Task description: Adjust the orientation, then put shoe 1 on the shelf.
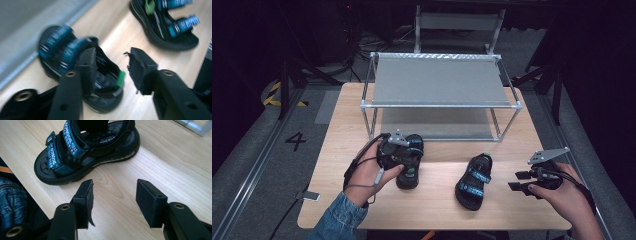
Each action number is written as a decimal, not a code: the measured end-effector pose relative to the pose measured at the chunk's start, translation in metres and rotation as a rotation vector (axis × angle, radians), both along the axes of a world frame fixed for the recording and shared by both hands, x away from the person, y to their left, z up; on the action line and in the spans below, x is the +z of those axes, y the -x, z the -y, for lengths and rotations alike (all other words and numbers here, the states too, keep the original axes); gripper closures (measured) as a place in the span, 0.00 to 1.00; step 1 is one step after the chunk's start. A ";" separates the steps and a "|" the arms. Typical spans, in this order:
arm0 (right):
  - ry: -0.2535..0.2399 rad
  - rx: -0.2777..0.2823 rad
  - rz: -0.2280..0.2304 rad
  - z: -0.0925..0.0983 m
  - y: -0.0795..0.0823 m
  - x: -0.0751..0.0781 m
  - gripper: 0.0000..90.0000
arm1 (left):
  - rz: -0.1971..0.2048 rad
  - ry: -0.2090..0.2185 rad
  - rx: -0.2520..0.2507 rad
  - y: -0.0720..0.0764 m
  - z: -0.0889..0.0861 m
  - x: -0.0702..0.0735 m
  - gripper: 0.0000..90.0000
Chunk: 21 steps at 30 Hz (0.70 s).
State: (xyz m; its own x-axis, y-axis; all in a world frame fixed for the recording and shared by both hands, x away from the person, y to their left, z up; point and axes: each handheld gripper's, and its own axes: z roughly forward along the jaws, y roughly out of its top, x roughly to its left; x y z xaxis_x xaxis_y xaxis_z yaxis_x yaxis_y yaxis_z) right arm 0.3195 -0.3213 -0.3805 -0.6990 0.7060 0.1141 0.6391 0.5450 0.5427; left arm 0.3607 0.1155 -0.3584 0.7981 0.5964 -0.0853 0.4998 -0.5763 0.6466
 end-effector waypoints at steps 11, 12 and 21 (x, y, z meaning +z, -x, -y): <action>0.000 -0.009 0.002 0.001 0.003 0.000 0.54 | 0.024 -0.139 0.050 -0.039 0.000 -0.016 0.44; 0.000 -0.008 -0.001 0.001 0.003 0.000 0.54 | 0.020 -0.136 0.044 -0.042 0.000 -0.021 0.44; 0.001 0.005 -0.002 -0.001 0.002 -0.003 0.53 | -0.041 -0.150 0.045 -0.054 0.003 -0.041 0.47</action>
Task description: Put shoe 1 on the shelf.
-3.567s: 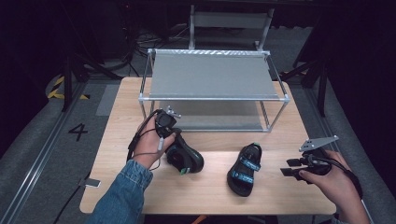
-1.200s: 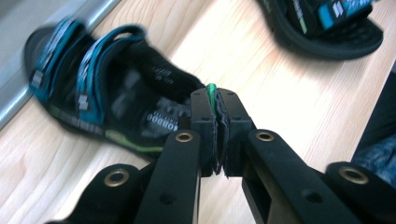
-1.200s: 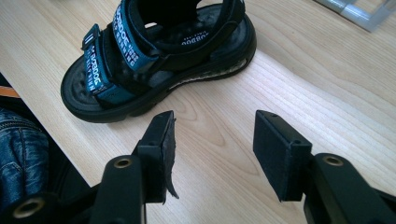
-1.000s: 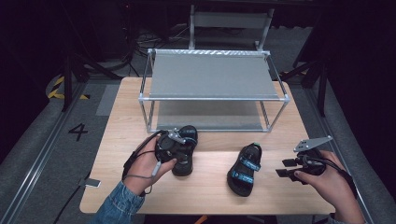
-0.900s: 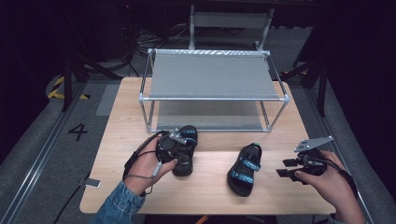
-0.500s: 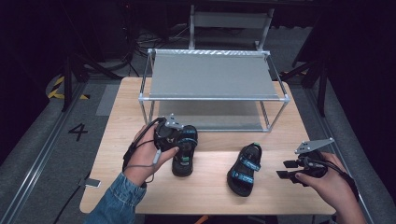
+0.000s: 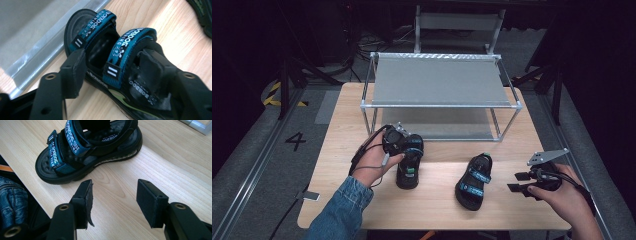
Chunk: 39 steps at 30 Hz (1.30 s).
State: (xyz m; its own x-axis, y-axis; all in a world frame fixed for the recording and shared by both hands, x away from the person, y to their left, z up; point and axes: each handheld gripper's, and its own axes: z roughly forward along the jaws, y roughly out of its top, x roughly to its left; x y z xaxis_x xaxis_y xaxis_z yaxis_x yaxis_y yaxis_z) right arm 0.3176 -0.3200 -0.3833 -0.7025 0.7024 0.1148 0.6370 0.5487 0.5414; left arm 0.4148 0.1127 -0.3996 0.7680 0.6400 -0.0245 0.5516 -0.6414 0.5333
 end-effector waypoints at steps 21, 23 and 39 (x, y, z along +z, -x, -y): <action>-0.005 -0.005 0.001 0.002 0.000 0.002 0.53 | 0.016 0.009 -0.046 0.015 0.009 0.028 0.79; -0.005 -0.004 0.001 0.002 0.000 0.002 0.53 | 0.020 0.008 -0.057 0.019 0.010 0.036 0.79; -0.010 -0.003 0.009 0.003 0.000 0.001 0.53 | 0.062 0.032 -0.137 0.043 0.024 0.106 0.79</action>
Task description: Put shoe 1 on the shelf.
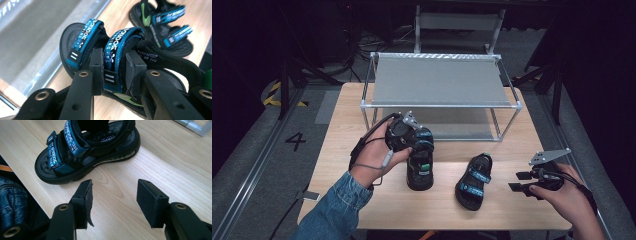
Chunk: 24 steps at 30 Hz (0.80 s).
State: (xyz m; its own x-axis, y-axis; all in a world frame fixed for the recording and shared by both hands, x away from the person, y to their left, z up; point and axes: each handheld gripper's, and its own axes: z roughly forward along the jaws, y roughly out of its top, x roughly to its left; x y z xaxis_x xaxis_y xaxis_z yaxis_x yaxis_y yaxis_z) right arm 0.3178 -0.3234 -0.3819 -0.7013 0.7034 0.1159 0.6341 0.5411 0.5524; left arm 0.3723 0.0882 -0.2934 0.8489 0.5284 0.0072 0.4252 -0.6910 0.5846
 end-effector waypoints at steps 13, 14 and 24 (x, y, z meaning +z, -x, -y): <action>0.002 0.011 -0.016 -0.001 -0.002 -0.003 0.53 | 0.012 -0.003 0.008 0.003 0.007 0.031 0.79; 0.002 0.010 -0.016 -0.001 -0.002 -0.003 0.53 | 0.012 -0.002 0.007 0.003 0.007 0.033 0.79; 0.000 0.011 -0.023 -0.001 -0.005 -0.008 0.53 | 0.035 0.005 -0.013 0.001 0.013 0.057 0.79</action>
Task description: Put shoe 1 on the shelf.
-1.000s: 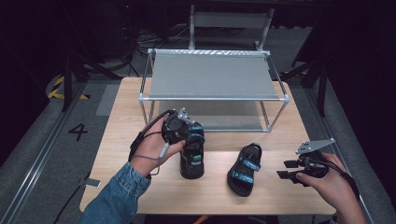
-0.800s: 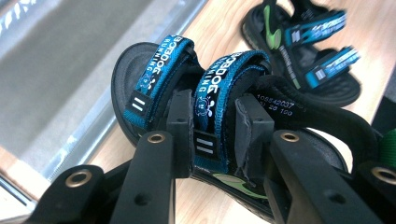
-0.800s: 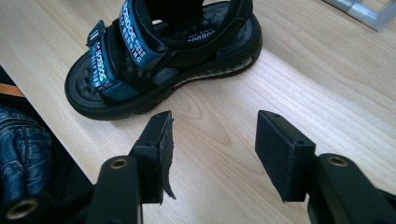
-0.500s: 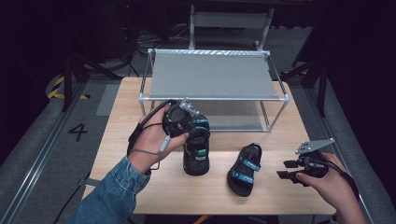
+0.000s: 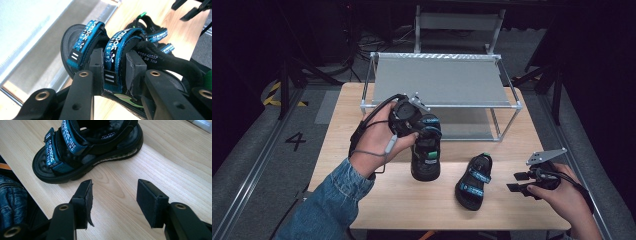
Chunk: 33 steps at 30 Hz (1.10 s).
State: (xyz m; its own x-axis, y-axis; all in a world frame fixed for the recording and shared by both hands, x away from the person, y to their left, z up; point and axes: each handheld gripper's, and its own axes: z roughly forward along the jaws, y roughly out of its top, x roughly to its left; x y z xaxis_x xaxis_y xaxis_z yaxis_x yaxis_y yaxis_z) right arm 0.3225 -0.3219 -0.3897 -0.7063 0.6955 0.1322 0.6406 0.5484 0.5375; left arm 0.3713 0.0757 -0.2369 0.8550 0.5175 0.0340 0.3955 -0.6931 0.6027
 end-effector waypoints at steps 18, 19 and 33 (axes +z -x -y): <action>-0.003 -0.010 0.006 0.005 0.001 -0.002 0.54 | 0.014 0.034 -0.021 -0.022 0.008 0.044 0.79; 0.001 -0.013 0.006 0.006 0.001 -0.002 0.54 | 0.016 0.041 -0.018 -0.027 0.009 0.047 0.79; -0.022 -0.015 0.007 0.014 0.001 -0.003 0.54 | 0.019 0.076 -0.020 -0.070 0.015 0.061 0.79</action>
State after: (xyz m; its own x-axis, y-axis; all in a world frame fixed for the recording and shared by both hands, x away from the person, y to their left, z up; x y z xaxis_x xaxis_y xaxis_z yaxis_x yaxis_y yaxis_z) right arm 0.3218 -0.3355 -0.3931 -0.6966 0.7032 0.1422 0.6448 0.5266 0.5540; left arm 0.4414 0.0611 -0.1755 0.8645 0.5024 0.0117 0.3701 -0.6523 0.6615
